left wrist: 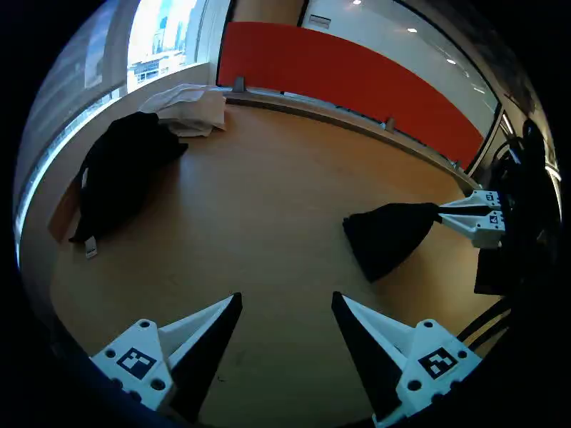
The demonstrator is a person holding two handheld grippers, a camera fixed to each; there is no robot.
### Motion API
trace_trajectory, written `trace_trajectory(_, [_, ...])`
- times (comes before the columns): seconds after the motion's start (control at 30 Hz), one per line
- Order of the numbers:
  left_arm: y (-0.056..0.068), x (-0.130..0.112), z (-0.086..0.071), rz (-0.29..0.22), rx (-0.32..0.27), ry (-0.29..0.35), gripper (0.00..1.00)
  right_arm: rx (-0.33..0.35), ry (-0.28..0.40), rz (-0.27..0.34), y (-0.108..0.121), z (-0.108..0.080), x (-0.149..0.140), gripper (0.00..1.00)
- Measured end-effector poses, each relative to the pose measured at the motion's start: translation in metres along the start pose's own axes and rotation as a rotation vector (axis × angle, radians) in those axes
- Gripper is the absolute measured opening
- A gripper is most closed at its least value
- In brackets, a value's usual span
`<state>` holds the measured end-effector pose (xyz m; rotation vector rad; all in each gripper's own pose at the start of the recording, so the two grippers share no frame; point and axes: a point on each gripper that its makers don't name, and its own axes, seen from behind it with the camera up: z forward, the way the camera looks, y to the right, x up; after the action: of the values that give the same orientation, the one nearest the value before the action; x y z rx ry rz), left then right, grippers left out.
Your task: Fold towel
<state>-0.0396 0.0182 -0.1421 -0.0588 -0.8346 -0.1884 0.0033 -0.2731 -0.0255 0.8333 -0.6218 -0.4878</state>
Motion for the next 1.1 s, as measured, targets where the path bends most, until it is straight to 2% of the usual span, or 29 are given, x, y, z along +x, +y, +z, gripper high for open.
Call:
trace_trajectory(0.2, [0.005,0.006,-0.002,0.012,-0.008,0.012,0.94,-0.024,0.045,-0.011,0.012,-0.015,0.025,0.06])
trace_trajectory(0.4, [0.009,0.011,-0.003,0.024,-0.015,0.02,0.94,-0.048,0.063,-0.001,0.023,-0.026,0.032,0.06])
trace_trajectory(0.77, [0.016,0.017,-0.001,0.04,-0.03,0.029,0.93,-0.104,0.07,0.03,0.053,-0.052,0.025,0.06])
trace_trajectory(1.1, [0.021,0.014,0.002,0.062,-0.033,0.012,0.93,-0.176,0.067,0.074,0.097,-0.085,0.004,0.06])
